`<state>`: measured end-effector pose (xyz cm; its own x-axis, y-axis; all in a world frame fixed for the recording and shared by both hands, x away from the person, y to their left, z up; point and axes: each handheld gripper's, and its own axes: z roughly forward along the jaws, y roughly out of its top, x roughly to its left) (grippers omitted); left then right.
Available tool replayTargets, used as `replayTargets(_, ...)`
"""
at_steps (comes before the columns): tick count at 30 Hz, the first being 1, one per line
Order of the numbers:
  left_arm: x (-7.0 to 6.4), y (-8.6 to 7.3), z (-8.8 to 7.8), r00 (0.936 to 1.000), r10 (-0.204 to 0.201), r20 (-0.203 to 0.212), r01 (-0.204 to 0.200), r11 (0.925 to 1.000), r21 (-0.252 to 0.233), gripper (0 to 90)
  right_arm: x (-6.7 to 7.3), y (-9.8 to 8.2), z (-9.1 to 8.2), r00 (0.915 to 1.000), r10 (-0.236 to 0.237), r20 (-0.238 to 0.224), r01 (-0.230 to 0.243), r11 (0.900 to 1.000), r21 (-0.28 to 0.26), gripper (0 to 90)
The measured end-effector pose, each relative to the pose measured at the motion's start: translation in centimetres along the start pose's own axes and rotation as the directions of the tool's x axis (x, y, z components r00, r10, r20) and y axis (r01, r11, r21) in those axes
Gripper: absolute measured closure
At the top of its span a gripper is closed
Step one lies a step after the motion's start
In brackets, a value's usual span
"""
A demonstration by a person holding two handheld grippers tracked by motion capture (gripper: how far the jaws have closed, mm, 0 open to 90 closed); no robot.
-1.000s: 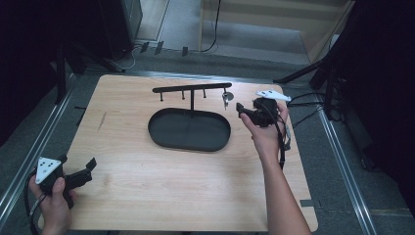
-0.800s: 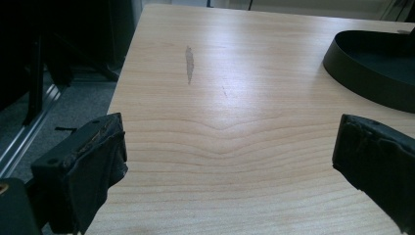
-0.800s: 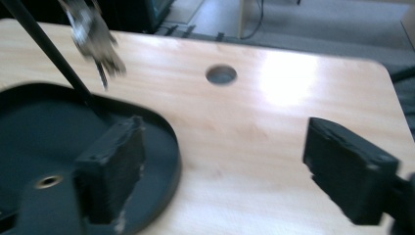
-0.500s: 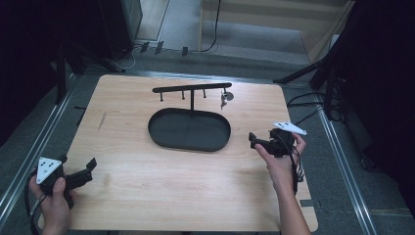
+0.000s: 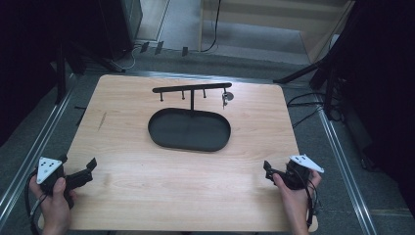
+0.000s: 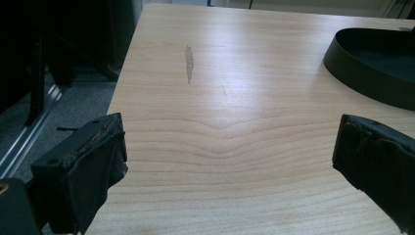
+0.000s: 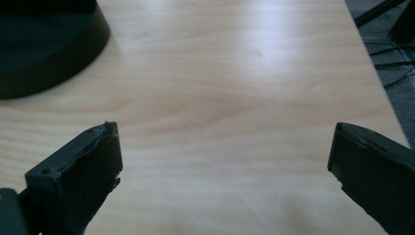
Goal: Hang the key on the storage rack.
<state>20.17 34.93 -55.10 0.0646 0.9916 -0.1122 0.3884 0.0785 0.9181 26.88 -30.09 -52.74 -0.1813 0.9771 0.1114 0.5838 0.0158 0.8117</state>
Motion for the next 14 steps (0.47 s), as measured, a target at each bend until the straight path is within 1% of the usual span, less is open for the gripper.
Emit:
replayTargets(1, 0.0, 0.0, 0.0, 1.0000, 0.000, 0.001, 0.000, 1.0000, 0.001, 0.0, -0.4, -0.4, -0.3, 1.0000, 0.002, 0.007, -0.002, 1.000, 0.000, 0.0)
replayTargets(2, 0.0, 0.0, 0.0, 1.0000, 0.000, 0.001, 0.000, 1.0000, 0.001, 0.0, -0.4, -0.4, -0.3, 1.0000, 0.002, 0.007, -0.002, 1.000, 0.000, 0.0)
replayTargets(3, 0.0, 0.0, 0.0, 1.0000, 0.002, 0.003, -0.002, 1.0000, 0.003, 0.0, -0.7, -0.7, -0.5, 0.9999, 0.006, 0.012, -0.006, 1.000, 0.000, 0.0)
replayTargets(4, 0.0, 0.0, 0.0, 1.0000, 0.005, 0.003, -0.005, 1.0000, 0.007, 0.0, -1.5, -1.5, -1.1, 0.9992, 0.022, 0.033, -0.022, 1.000, 0.003, 0.0)
replayTargets(5, 0.0, 0.0, 0.1, 1.0000, 0.007, 0.003, -0.007, 1.0000, 0.007, 0.0, -1.6, -1.8, -1.3, 0.9988, 0.016, 0.045, -0.016, 1.000, 0.004, 0.0)
replayTargets(6, 0.0, 0.0, 0.1, 1.0000, 0.007, 0.003, -0.007, 1.0000, 0.007, 0.0, -1.6, -1.8, -1.3, 0.9988, 0.016, 0.045, -0.016, 1.000, 0.004, 0.0)
replayTargets(7, -0.1, 0.0, 0.1, 1.0000, 0.005, 0.003, -0.005, 1.0000, 0.007, 0.0, -2.0, -2.4, -1.6, 0.9972, -0.012, 0.074, 0.011, 1.000, 0.015, 0.0)
replayTargets(8, -0.1, 0.0, 0.1, 1.0000, 0.005, 0.003, -0.005, 0.9999, 0.009, 0.0, -2.2, -2.6, -1.6, 0.9970, -0.008, 0.076, 0.007, 1.000, 0.012, 0.0)
replayTargets(10, -0.1, 0.0, 0.1, 1.0000, 0.005, 0.002, -0.005, 0.9999, 0.009, 0.0, -2.7, -2.9, -1.6, 0.9969, 0.021, 0.075, -0.022, 1.000, 0.010, 0.1)
replayTargets(12, 0.0, 0.0, 0.1, 1.0000, 0.006, 0.001, -0.006, 0.9999, 0.010, 0.0, -3.2, -3.0, -1.7, 0.9951, 0.078, 0.061, -0.078, 0.997, 0.003, 0.9)
replayTargets(14, -0.1, 0.0, 0.1, 1.0000, 0.004, 0.002, -0.004, 0.9999, 0.010, 0.0, -3.5, -3.0, -1.8, 0.9937, 0.096, 0.057, -0.095, 0.995, -0.017, 2.9)
